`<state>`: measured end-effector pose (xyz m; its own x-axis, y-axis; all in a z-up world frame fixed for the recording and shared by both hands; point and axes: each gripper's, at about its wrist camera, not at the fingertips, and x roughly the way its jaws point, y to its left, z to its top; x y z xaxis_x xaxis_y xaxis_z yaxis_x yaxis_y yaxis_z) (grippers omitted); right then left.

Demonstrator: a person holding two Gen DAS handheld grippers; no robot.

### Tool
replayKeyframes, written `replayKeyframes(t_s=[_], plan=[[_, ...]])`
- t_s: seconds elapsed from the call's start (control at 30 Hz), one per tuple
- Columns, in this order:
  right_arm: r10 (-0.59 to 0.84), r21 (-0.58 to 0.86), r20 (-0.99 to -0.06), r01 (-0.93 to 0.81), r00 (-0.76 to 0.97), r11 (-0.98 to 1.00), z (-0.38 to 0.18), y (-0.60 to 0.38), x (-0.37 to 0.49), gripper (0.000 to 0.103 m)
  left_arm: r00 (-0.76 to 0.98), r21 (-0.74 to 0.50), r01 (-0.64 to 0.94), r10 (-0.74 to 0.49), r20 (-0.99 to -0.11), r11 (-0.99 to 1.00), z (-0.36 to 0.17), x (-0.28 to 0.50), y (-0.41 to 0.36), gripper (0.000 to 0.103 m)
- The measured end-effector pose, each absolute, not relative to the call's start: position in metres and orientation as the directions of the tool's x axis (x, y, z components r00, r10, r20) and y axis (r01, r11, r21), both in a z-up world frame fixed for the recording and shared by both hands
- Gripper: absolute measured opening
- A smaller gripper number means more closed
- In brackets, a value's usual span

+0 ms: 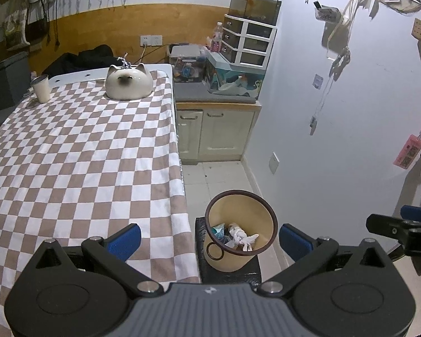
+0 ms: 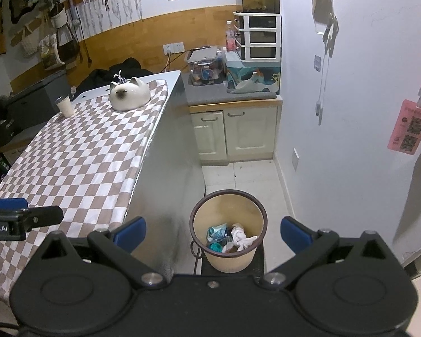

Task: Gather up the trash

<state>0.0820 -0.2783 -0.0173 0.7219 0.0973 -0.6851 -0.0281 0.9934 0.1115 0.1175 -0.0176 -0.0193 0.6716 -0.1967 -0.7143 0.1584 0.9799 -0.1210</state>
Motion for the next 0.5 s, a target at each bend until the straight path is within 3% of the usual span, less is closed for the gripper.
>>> replayKeyframes(t_s=[0.5], plan=[[0.111,0.11,-0.667,-0.05,0.736,0.993,-0.01,-0.294,0.072,0.103,0.692,-0.111,0.145,-0.181,-0.699,0.983,-0.012,0.106,-0.025,0.103]])
